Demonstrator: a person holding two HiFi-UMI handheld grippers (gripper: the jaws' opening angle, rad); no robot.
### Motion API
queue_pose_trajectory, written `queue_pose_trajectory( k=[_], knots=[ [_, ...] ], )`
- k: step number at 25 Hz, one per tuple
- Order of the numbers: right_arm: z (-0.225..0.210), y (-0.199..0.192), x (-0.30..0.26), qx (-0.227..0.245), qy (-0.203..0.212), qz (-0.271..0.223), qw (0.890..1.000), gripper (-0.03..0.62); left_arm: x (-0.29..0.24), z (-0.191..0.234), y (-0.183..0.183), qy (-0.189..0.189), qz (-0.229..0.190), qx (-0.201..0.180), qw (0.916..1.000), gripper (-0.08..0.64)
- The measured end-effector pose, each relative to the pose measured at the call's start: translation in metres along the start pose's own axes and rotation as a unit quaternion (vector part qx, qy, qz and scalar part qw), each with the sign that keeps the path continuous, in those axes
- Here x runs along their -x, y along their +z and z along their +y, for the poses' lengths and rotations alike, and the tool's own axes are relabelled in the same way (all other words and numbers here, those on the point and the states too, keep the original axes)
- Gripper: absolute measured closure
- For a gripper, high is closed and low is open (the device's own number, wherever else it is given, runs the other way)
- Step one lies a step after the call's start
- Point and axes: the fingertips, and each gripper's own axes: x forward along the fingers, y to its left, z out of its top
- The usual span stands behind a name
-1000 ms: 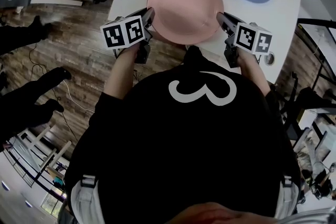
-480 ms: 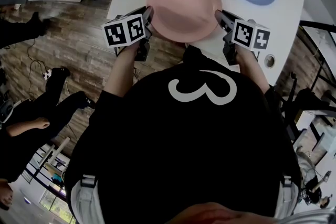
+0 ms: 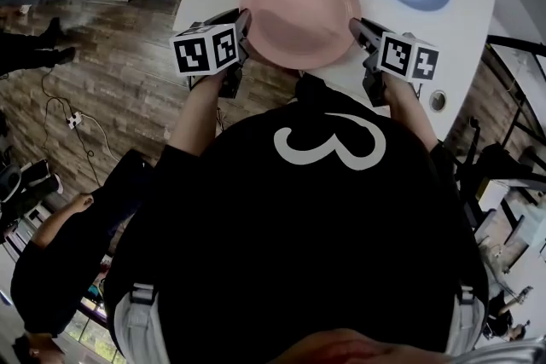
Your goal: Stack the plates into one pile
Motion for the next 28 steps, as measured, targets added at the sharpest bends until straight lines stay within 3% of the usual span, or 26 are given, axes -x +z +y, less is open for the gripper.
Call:
queue_pose_trajectory(
  k=[9, 19, 28],
  knots=[
    [-0.002, 0.000, 0.002, -0.003, 0.004, -0.005, 1.000, 0.503, -0.002, -0.003, 0.001, 0.004, -0.006, -0.013, 0.9999, 0.505],
    [0.000, -0.002, 0.010, -0.007, 0.013, -0.022, 1.000, 0.460, 0.007, 0.000, -0.004, 0.017, -0.005, -0.033, 0.9993, 0.450],
    [-0.007, -0.004, 0.037, -0.035, -0.008, -0.061, 0.998, 0.457, 0.031, -0.013, 0.001, 0.007, -0.020, -0.042, 0.9989, 0.442]
  ],
)
